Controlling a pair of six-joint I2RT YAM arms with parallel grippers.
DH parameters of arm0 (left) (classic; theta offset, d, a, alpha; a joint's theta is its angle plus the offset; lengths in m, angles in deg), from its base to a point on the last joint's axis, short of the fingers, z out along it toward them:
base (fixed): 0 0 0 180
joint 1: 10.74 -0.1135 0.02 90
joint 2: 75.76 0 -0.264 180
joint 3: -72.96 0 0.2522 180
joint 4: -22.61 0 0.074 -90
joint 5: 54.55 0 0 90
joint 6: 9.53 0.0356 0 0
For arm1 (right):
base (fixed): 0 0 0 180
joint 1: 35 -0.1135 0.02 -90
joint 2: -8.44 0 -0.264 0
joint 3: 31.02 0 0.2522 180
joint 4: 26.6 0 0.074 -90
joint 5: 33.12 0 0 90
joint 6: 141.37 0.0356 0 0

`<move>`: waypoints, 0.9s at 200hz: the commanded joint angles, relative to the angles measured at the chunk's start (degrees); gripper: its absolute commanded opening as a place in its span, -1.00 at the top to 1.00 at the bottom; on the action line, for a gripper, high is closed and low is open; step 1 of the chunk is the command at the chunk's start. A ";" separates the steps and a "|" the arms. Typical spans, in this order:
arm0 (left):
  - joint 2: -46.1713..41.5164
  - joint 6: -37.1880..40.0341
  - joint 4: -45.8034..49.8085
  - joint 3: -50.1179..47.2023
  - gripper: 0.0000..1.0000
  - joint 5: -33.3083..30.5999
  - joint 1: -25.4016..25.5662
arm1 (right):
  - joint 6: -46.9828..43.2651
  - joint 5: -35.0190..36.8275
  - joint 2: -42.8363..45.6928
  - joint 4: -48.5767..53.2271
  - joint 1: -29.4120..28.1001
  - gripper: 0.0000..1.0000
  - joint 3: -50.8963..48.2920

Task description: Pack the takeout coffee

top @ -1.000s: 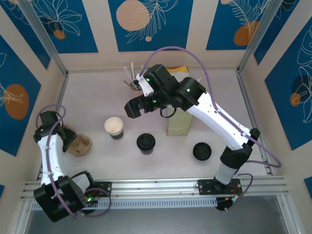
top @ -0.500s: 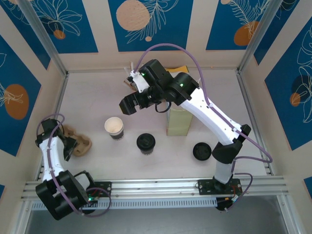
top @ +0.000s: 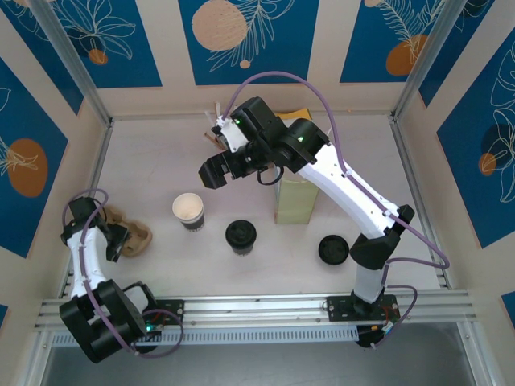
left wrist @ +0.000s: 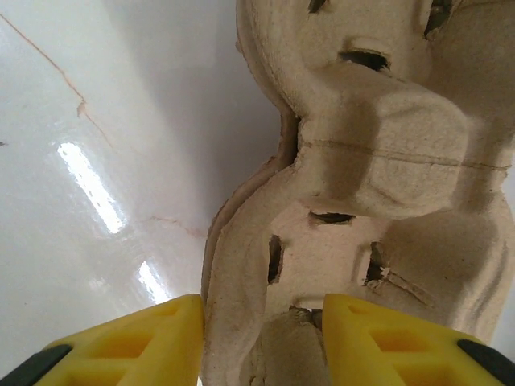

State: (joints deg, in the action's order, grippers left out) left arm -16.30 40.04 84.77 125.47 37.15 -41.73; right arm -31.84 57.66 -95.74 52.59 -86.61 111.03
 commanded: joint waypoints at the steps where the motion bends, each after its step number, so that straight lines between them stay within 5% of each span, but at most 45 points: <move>1: -1.85 0.39 -0.46 1.15 0.18 1.43 -0.66 | -0.82 -1.73 -1.14 1.20 0.22 -0.98 1.99; 61: -1.73 0.59 -2.83 -0.15 0.21 3.55 -0.66 | -0.58 -1.65 -1.73 1.53 0.29 -0.98 2.32; 110: -0.64 3.02 0.11 3.50 0.20 -1.03 -0.88 | -0.48 -1.47 -1.90 2.08 0.31 -0.98 2.40; 180: 10.39 8.82 1.37 10.98 0.20 -2.51 -0.97 | -0.54 -1.12 -2.34 2.38 0.51 -0.98 2.47</move>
State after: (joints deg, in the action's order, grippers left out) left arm -8.54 46.05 84.55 134.69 34.96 -42.01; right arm -31.84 57.48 -97.27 53.73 -86.50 111.65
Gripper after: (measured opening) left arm 0.400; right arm 0.990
